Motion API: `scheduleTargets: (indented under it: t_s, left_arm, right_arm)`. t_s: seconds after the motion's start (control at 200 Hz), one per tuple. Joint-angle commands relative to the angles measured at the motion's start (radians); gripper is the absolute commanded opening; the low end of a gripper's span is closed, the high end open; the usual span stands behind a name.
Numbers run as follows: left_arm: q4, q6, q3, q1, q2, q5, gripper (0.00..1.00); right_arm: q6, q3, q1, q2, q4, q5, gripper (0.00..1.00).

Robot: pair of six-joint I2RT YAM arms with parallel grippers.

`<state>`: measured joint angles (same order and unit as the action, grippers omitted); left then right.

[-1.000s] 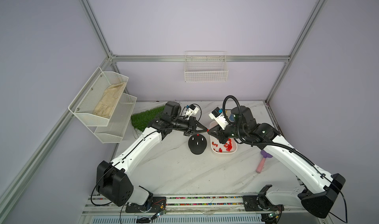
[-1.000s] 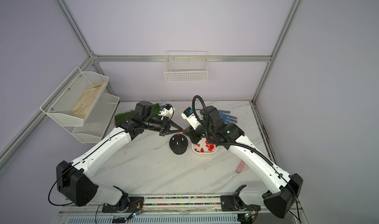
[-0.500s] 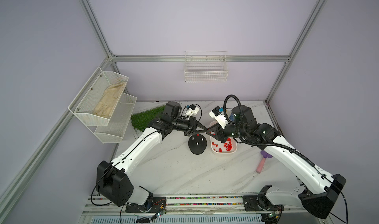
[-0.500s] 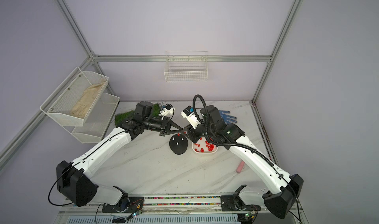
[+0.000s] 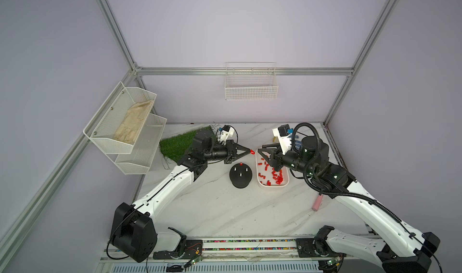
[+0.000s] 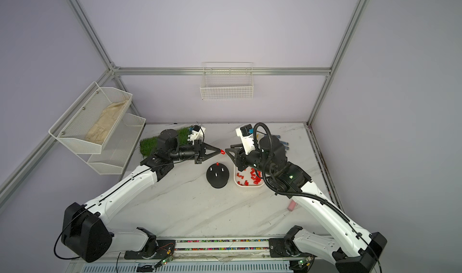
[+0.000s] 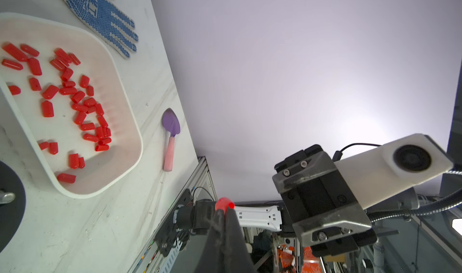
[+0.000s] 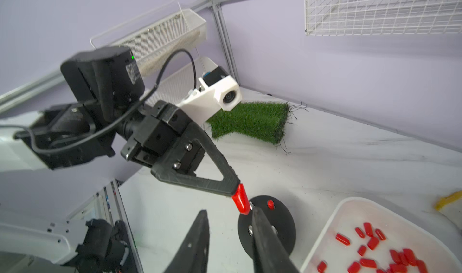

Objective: Cover the protruding screws with screw protection sleeves
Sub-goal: Attach the screw protection sleeve to the screw.

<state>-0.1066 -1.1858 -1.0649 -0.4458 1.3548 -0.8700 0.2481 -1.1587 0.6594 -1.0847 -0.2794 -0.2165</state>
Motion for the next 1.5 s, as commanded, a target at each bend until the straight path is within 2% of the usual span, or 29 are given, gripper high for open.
scheduleTargets:
  t_s: [0.0,0.17,0.28,0.535,0.715,0.94,1.21,1.365,1.495]
  left_arm:
    - [-0.244,-0.119,0.069,0.004,-0.040,0.082,0.00]
    - [-0.318,-0.126,0.124,-0.005,-0.086,0.160,0.00]
    - [-0.362,-0.134,0.150,-0.019,-0.119,0.220,0.00]
    - [-0.419,-0.113,0.157,-0.068,-0.136,0.252,0.00]
    - [-0.447,-0.120,0.154,-0.072,-0.133,0.241,0.00]
    - [-0.458,-0.124,0.141,-0.086,-0.122,0.230,0.00]
    - [-0.463,-0.123,0.136,-0.106,-0.123,0.232,0.00]
    - [-0.464,-0.123,0.134,-0.108,-0.120,0.233,0.00]
    - [-0.464,-0.122,0.129,-0.107,-0.118,0.230,0.00]
  right_arm:
    - [0.172,0.057,-0.005,-0.004,0.204,0.016,0.30]
    - [0.405,0.158,-0.044,-0.003,0.414,-0.069,0.30]
    - [0.581,0.261,-0.078,-0.004,0.623,-0.141,0.30]
    - [0.853,0.454,-0.102,-0.013,1.052,-0.160,0.30]
    - [0.912,0.487,-0.103,-0.013,1.173,-0.144,0.37]
    - [0.941,0.469,-0.103,-0.069,1.228,-0.176,0.34]
    - [0.927,0.427,-0.103,-0.082,1.209,-0.214,0.35]
    - [0.941,0.427,-0.102,-0.098,1.239,-0.227,0.29]
    - [0.932,0.410,-0.101,-0.104,1.211,-0.243,0.31]
